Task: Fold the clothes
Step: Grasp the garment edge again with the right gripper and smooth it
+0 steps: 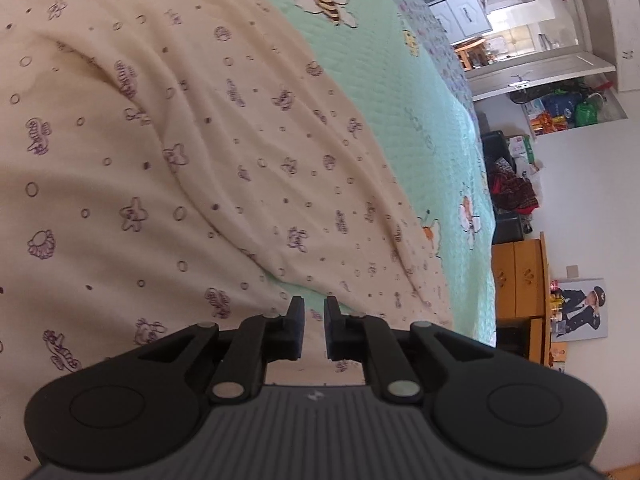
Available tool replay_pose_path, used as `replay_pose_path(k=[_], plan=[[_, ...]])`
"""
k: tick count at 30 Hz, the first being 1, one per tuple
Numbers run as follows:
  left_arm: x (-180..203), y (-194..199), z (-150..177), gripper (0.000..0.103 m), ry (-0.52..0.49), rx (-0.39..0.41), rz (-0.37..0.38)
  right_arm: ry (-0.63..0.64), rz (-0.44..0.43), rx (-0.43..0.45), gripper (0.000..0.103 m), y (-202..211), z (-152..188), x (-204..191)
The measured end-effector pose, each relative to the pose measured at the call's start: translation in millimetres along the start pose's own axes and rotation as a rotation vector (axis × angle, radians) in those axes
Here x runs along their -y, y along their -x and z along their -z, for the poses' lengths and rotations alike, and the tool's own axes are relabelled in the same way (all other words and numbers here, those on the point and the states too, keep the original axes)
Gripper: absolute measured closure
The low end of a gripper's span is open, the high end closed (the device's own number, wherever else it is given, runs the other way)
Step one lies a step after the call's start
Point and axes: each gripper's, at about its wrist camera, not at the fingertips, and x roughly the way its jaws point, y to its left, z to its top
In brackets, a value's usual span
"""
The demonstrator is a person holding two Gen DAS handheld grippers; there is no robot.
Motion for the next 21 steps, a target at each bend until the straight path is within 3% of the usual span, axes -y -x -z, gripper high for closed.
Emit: replay_pose_path(k=[1,2,3,7,9,10,11,12,14,18,21], plan=[[-1.0,-0.9,-0.5,0.095,0.002,-0.001,-0.004,0.007,0.005,0.033,0.076,4.9,-1.3,-2.5],[-1.9,-1.8,-1.0,0.095,0.004,-0.003,-0.009,0.014,0.010,0.066,0.085,9.8,-2.6,-5.0],[-2.9,-2.7,-1.5,0.095,0.006,-0.004,-0.013,0.022,0.015,0.099,0.102,14.8,-3.9,-7.6],[-4.5,-4.4,-1.9,0.095,0.005,-0.008,-0.012,0.035,0.025,0.247,0.102,39.0,-10.5,-11.6],[-4.4,-5.8,-1.9,0.095,0.003,-0.011,-0.008,0.037,0.015,0.261,0.093,44.4,-13.7,-5.1],[-4.4,-6.5,-1.9,0.095,0.002,-0.013,-0.007,0.040,-0.008,0.202,0.086,37.8,-14.1,0.9],[-4.2,-6.9,-0.7,0.095,0.002,-0.015,-0.006,0.031,-0.045,0.125,0.067,28.7,-13.8,8.4],[-4.2,-7.1,0.5,0.095,0.000,-0.018,-0.010,0.011,-0.069,0.062,0.060,20.6,-12.1,16.1],[-4.3,-7.4,2.5,0.095,-0.003,-0.024,-0.018,-0.002,-0.088,0.025,0.060,12.6,-6.8,25.9],[-3.7,-8.5,3.6,0.095,-0.005,-0.023,-0.038,0.020,-0.183,0.001,0.047,2.3,1.1,37.0],[-1.5,-11.7,6.9,0.094,-0.010,-0.029,-0.045,0.061,-0.236,-0.038,0.048,-2.0,-1.6,35.0]])
